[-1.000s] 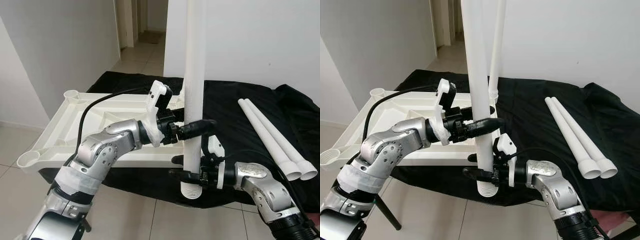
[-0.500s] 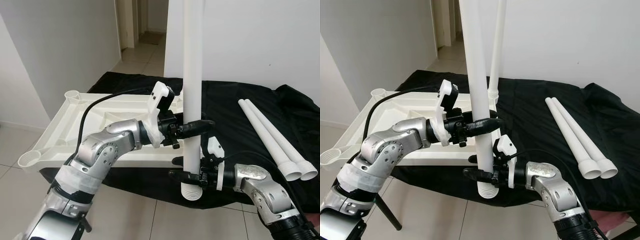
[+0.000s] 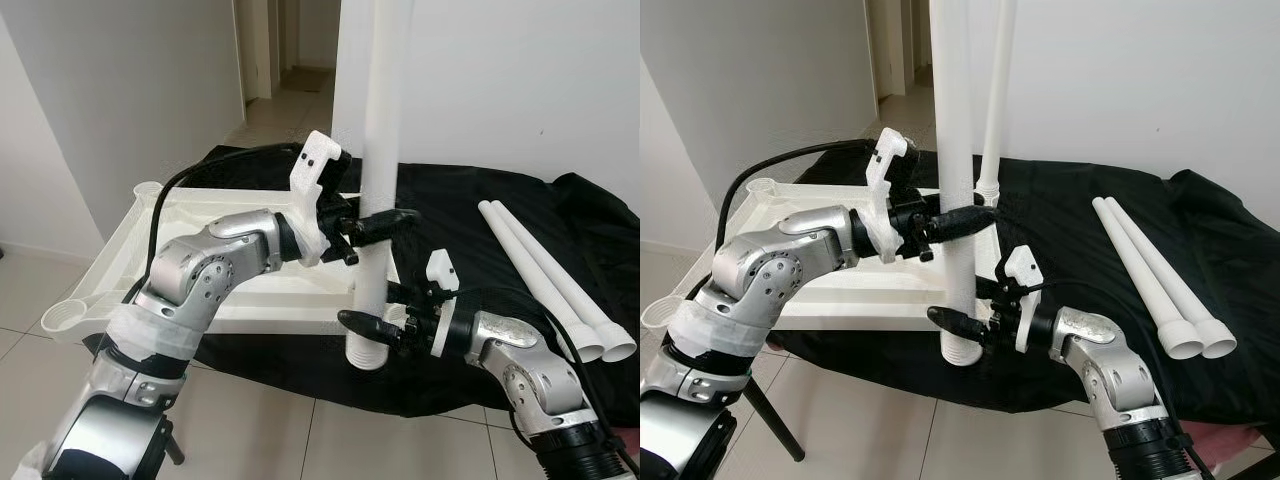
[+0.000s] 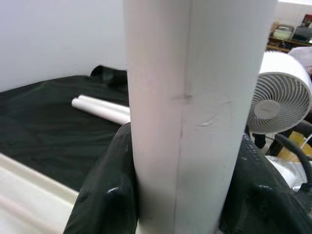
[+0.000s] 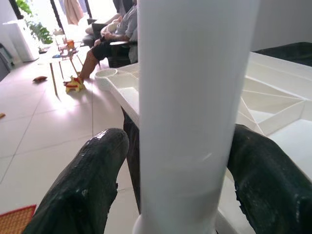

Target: Building children table

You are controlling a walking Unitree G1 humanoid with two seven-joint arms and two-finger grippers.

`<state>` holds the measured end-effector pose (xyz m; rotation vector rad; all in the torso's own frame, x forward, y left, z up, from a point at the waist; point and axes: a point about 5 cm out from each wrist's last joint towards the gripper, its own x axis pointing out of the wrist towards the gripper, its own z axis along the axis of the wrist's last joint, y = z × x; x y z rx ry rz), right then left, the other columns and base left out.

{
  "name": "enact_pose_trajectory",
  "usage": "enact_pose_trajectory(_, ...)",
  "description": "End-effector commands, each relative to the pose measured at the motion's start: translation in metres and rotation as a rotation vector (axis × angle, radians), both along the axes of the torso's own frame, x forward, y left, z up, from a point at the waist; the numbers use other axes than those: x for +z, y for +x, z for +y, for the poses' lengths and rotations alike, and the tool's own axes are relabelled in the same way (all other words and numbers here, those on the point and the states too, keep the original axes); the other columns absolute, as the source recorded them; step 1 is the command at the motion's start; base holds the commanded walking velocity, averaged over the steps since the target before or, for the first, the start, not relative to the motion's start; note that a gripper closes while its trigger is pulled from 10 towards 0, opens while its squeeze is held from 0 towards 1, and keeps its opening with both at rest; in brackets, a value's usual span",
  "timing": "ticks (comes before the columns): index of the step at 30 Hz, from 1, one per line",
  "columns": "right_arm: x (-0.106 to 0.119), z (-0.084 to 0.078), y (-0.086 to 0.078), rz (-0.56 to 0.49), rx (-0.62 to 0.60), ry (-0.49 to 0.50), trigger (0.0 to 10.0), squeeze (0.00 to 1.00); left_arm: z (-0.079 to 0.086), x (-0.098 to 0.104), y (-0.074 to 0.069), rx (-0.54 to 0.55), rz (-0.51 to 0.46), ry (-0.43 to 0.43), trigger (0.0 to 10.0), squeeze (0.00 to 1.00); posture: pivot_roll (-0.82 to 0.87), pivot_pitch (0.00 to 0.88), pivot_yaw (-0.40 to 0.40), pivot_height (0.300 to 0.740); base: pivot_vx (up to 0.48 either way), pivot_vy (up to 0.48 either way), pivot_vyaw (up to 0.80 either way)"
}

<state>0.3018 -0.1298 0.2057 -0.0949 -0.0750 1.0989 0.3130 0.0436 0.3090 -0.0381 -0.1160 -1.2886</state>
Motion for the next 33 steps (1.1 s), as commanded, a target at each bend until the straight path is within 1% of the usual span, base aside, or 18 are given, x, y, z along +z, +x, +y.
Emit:
enact_pose_trajectory(1, 0.009, -0.001, 0.007, -0.033, -0.057, 0.014, 10.0, 0.00, 0.001, 0.012, 0.006, 0.073, -0.025, 0.018, 10.0, 0.00, 0.01, 0.059, 0.024, 0.740, 0.000, 0.000, 0.00)
enact_pose_trajectory(2, 0.012, -0.001, 0.010, -0.046, -0.091, 0.025, 10.0, 0.00, 0.002, 0.016, 0.011, 0.107, -0.013, 0.015, 10.0, 0.00, 0.01, 0.060, 0.023, 0.740, 0.000, 0.000, 0.00)
enact_pose_trajectory(3, 0.012, -0.001, 0.010, -0.046, -0.091, 0.025, 10.0, 0.00, 0.002, 0.016, 0.011, 0.107, -0.013, 0.015, 10.0, 0.00, 0.01, 0.060, 0.023, 0.740, 0.000, 0.000, 0.00)
enact_pose_trajectory(4, 0.015, 0.001, 0.015, -0.062, -0.129, 0.043, 10.0, 0.00, 0.001, 0.019, 0.016, 0.137, 0.002, 0.036, 10.0, 0.00, 0.00, 0.064, 0.023, 0.740, 0.000, 0.000, 0.00)
enact_pose_trajectory(7, 0.018, 0.002, 0.017, -0.074, -0.153, 0.062, 10.0, 0.00, 0.000, 0.022, 0.019, 0.146, 0.020, 0.033, 10.0, 0.00, 0.00, 0.065, 0.022, 0.740, 0.000, 0.000, 0.00)
enact_pose_trajectory(8, 0.022, 0.009, 0.022, -0.085, -0.217, 0.111, 10.0, 0.00, -0.003, 0.029, 0.024, 0.169, 0.024, 0.015, 10.0, 0.00, 0.00, 0.068, 0.016, 0.740, 0.000, 0.000, 0.00)
enact_pose_trajectory(9, 0.023, 0.011, 0.024, -0.086, -0.235, 0.123, 10.0, 0.00, -0.004, 0.031, 0.026, 0.177, 0.030, 0.004, 10.0, 0.00, 0.00, 0.070, 0.017, 0.740, 0.000, 0.000, 0.00)
enact_pose_trajectory(10, 0.023, 0.011, 0.024, -0.086, -0.235, 0.123, 10.0, 0.00, -0.004, 0.031, 0.026, 0.177, 0.030, 0.004, 10.0, 0.00, 0.00, 0.070, 0.017, 0.740, 0.000, 0.000, 0.00)
enact_pose_trajectory(13, 0.025, 0.015, 0.027, -0.097, -0.296, 0.145, 10.0, 0.00, -0.005, 0.033, 0.031, 0.211, 0.033, -0.012, 10.0, 0.00, 0.00, 0.072, 0.018, 0.740, 0.000, 0.000, 0.00)
enact_pose_trajectory(15, 0.024, 0.021, 0.031, -0.100, -0.351, 0.151, 10.0, 0.00, -0.007, 0.035, 0.036, 0.251, 0.053, -0.043, 10.0, 0.00, -0.01, 0.075, 0.022, 0.740, 0.000, 0.000, 0.00)
enact_pose_trajectory(19, 0.022, 0.027, 0.035, -0.098, -0.393, 0.153, 10.0, 0.00, -0.007, 0.035, 0.040, 0.277, 0.064, -0.056, 10.0, 0.00, -0.01, 0.077, 0.023, 0.740, 0.000, 0.000, 0.00)
enact_pose_trajectory(23, 0.019, 0.038, 0.044, -0.083, -0.533, 0.175, 10.0, 0.00, -0.007, 0.038, 0.050, 0.367, 0.065, -0.081, 10.0, 0.00, -0.01, 0.082, 0.019, 0.740, 0.000, 0.000, 0.00)
enact_pose_trajectory(24, 0.019, 0.038, 0.044, -0.083, -0.533, 0.175, 10.0, 0.00, -0.007, 0.038, 0.050, 0.367, 0.065, -0.081, 10.0, 0.00, -0.01, 0.082, 0.019, 0.740, 0.000, 0.000, 0.00)
enact_pose_trajectory(25, 0.017, 0.039, 0.047, -0.080, -0.583, 0.169, 10.0, 0.00, -0.009, 0.040, 0.052, 0.394, 0.060, -0.098, 10.0, 0.00, -0.01, 0.084, 0.017, 0.740, 0.000, 0.000, 0.00)
enact_pose_trajectory(27, 0.017, 0.039, 0.048, -0.080, -0.602, 0.167, 10.0, 0.00, -0.010, 0.041, 0.053, 0.401, 0.059, -0.104, 10.0, 0.00, -0.01, 0.084, 0.017, 0.740, 0.000, 0.000, 0.00)
enact_pose_trajectory(28, 0.016, 0.040, 0.052, -0.086, -0.667, 0.158, 10.0, 0.00, -0.013, 0.044, 0.053, 0.423, 0.039, -0.105, 10.0, 0.00, -0.01, 0.084, 0.015, 0.740, 0.000, 0.000, 0.00)
enact_pose_trajectory(30, 0.016, 0.040, 0.053, -0.087, -0.691, 0.157, 10.0, 0.00, -0.014, 0.045, 0.053, 0.428, 0.037, -0.108, 10.0, 0.00, -0.01, 0.084, 0.015, 0.740, 0.000, 0.000, 0.00)
enact_pose_trajectory(33, 0.016, 0.041, 0.056, -0.093, -0.775, 0.166, 10.0, 0.00, -0.016, 0.049, 0.054, 0.458, 0.021, -0.126, 10.0, 0.00, -0.01, 0.085, 0.016, 0.740, 0.000, 0.000, 0.00)
